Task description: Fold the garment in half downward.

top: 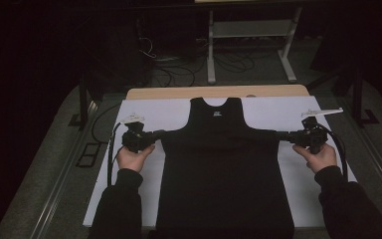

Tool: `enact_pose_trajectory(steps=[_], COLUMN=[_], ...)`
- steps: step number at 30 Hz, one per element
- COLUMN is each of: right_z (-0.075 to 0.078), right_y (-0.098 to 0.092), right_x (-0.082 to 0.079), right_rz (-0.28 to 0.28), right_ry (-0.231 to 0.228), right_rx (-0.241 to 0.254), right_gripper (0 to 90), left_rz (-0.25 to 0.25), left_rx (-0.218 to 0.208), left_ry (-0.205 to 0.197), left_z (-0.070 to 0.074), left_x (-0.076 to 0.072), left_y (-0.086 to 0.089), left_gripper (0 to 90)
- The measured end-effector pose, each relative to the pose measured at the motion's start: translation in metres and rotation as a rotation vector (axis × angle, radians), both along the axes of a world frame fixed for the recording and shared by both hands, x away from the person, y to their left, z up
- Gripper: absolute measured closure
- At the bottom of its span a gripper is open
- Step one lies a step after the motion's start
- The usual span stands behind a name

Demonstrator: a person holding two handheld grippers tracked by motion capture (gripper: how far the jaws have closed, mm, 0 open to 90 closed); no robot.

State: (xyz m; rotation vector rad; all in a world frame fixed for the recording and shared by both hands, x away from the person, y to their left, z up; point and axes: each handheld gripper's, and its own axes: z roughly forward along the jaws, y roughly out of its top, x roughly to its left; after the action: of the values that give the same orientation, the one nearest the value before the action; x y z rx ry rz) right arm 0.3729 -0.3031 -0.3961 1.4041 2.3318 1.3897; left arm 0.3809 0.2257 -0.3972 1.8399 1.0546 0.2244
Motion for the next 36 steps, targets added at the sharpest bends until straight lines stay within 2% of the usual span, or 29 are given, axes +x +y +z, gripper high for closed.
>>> enact_pose_trajectory(steps=[17,27,30,36], right_z=[0.0,-0.006,-0.007,-0.01], right_y=[0.0,-0.007,-0.008,-0.012], right_x=[-0.018,-0.028,-0.031,-0.038], right_rz=[0.009,-0.007,-0.011,-0.018], right_ry=[0.012,0.054,0.062,0.081], right_rx=[0.014,0.021,0.023,0.026], right_gripper=[84.2,84.2,84.2,84.2], left_rz=[-0.006,-0.009,-0.013,-0.013], left_rx=[-0.003,-0.009,-0.005,-0.023], left_ry=[0.019,0.056,0.059,0.068], left_z=[-0.003,-0.014,-0.014,-0.015], left_x=[-0.014,-0.02,-0.022,-0.029], left_y=[0.004,0.009,0.01,0.014], left_gripper=[85.1,85.0,85.1,85.1])
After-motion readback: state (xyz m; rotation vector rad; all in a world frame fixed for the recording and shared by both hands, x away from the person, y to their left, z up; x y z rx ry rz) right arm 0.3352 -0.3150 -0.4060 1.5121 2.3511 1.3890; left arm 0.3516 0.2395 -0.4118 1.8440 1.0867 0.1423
